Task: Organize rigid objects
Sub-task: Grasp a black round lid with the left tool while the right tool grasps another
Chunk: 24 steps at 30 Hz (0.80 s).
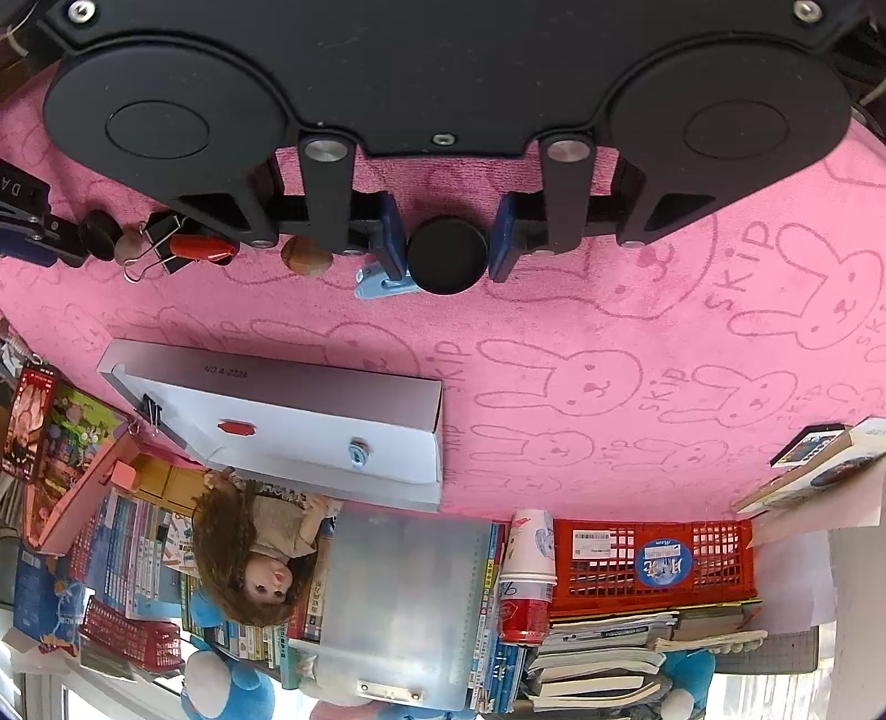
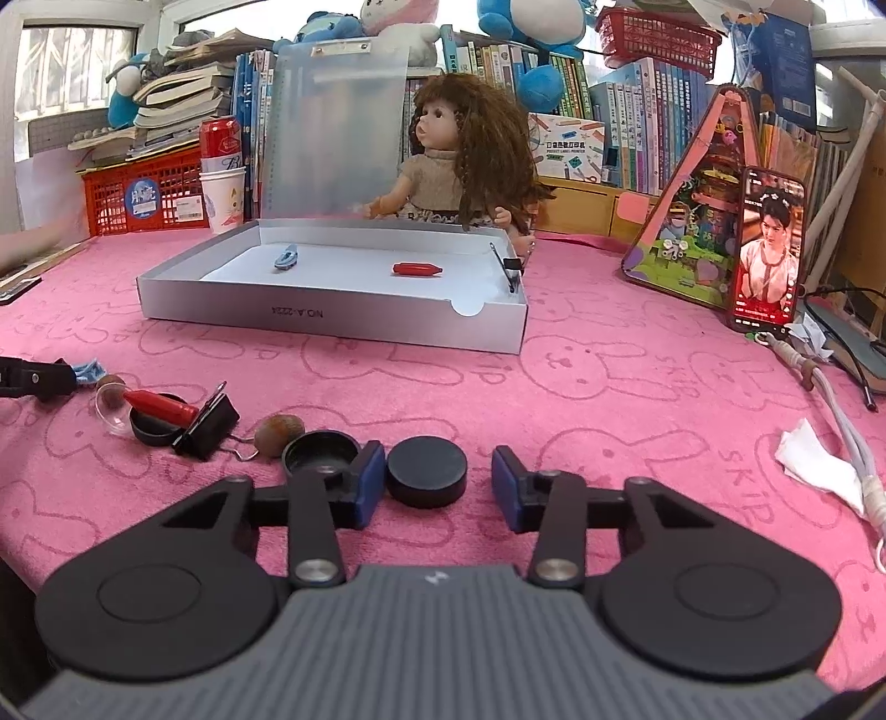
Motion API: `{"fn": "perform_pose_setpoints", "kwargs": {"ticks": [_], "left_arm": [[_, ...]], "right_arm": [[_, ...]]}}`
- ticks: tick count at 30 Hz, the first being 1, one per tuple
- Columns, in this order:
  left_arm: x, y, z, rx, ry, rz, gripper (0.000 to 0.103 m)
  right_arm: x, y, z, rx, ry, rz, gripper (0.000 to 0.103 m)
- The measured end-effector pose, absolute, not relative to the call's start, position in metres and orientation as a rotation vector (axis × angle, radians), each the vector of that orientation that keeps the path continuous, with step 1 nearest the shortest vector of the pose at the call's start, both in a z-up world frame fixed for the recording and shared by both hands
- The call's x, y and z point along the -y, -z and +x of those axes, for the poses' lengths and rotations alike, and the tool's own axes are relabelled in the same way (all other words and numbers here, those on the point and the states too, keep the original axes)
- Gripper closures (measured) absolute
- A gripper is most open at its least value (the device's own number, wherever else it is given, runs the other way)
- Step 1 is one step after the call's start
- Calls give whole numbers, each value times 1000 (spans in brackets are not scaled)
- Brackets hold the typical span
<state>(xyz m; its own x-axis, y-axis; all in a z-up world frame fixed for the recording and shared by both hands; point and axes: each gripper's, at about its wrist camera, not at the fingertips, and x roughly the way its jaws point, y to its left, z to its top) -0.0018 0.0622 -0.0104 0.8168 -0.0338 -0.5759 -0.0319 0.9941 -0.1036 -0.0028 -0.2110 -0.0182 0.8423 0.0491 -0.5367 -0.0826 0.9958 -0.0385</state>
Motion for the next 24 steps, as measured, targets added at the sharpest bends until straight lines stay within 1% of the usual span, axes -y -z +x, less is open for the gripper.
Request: {"fn": "perform_pose_setpoints", "kwargs": {"ticks": [2,24], "left_arm": [[-62,10,-2,-615,1,-108,73],[-53,-11,7,-567,10,-56,73]], "right_arm": [[211,17,-2,-568,-70,-58,65],[226,-2,12,-528,-40,-28,66]]}}
